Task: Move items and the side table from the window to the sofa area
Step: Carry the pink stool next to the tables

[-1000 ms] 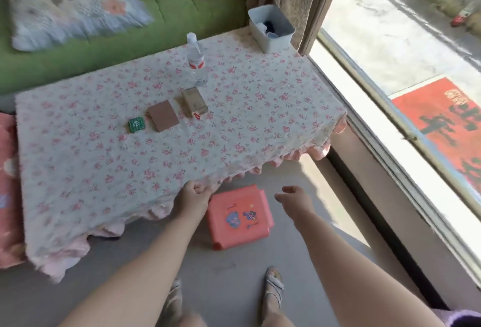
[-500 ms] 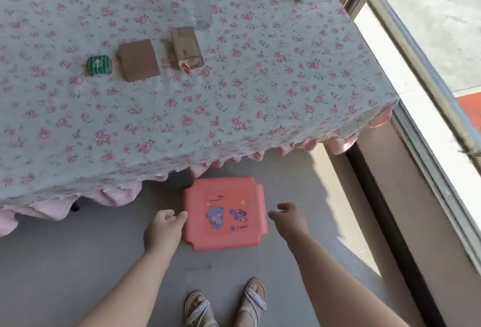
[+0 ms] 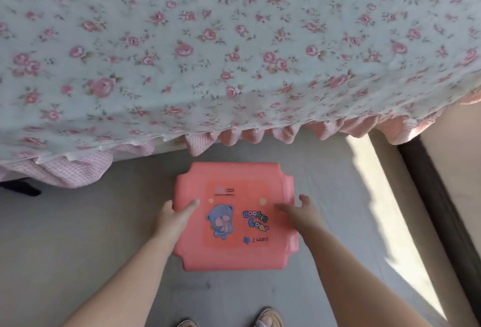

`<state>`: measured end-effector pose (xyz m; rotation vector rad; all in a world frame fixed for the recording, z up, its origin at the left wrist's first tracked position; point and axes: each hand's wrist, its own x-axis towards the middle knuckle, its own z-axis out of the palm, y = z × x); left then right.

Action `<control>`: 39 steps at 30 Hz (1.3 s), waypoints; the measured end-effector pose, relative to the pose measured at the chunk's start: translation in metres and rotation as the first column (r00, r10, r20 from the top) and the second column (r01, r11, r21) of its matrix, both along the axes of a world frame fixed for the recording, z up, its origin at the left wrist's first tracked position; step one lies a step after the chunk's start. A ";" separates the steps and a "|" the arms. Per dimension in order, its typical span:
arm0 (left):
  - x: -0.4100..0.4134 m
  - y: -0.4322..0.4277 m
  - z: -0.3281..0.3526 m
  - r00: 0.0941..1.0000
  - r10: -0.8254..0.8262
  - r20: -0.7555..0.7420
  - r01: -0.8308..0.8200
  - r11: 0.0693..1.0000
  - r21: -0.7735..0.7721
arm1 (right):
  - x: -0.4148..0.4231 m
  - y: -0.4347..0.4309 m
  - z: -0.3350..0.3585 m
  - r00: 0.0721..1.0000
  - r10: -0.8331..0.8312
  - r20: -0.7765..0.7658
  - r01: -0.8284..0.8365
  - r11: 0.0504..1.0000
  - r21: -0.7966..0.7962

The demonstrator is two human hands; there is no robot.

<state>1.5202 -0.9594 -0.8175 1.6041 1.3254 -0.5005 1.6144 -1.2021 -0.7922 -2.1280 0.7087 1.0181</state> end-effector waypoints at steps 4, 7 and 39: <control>0.006 -0.003 -0.018 1.000 0.025 -0.007 -0.025 0.999 0.038 | 0.001 -0.002 -0.019 0.999 -0.041 -0.021 0.042 0.995 0.095; 0.007 -0.005 -0.019 1.000 0.022 -0.012 -0.022 0.998 0.059 | -0.004 -0.005 -0.021 0.998 -0.062 -0.005 0.062 0.990 0.126; -0.218 0.124 0.424 0.873 0.472 0.121 -0.483 0.870 0.097 | -0.126 0.175 0.392 0.943 0.326 0.070 -0.332 0.898 0.290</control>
